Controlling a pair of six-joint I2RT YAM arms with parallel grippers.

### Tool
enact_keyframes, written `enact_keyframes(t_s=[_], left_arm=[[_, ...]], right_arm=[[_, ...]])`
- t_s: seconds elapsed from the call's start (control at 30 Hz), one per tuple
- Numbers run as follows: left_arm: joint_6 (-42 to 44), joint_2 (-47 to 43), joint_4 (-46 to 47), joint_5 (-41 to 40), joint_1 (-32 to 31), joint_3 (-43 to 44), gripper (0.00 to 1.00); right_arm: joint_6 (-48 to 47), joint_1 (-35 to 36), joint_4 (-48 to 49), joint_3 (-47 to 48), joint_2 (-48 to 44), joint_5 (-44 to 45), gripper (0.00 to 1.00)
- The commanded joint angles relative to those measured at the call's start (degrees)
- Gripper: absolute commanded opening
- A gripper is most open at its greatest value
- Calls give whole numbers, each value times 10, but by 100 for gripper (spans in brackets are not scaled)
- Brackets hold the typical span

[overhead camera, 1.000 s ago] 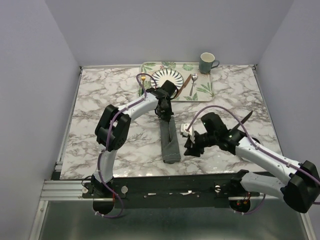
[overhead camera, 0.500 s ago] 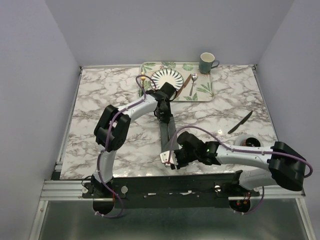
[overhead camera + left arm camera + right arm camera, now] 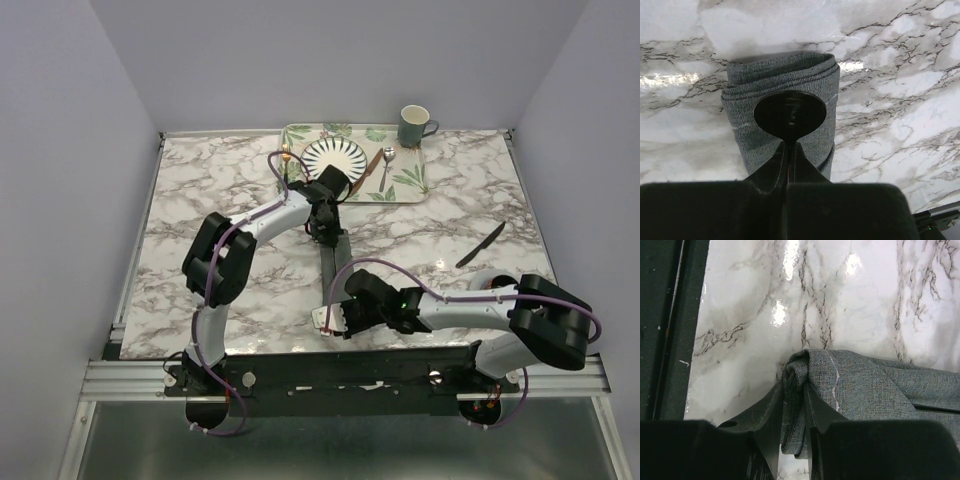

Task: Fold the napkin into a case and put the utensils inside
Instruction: Insert the spoon into the folded napkin.

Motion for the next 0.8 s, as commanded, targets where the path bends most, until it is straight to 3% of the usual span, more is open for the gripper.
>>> enact_keyframes(t_s=[0.0,0.57,0.77], left_arm=[[-11,-39,-8,15,-4,-16,0],[-11,-37,-4,21,-15,-51,0],[0,-35,-13,11,-14,-31,23]], right_arm=[[-3,4,24,10,14,37,30],[-11,4,38,8,22,53,30],[-14,4,35,5,6,52,35]])
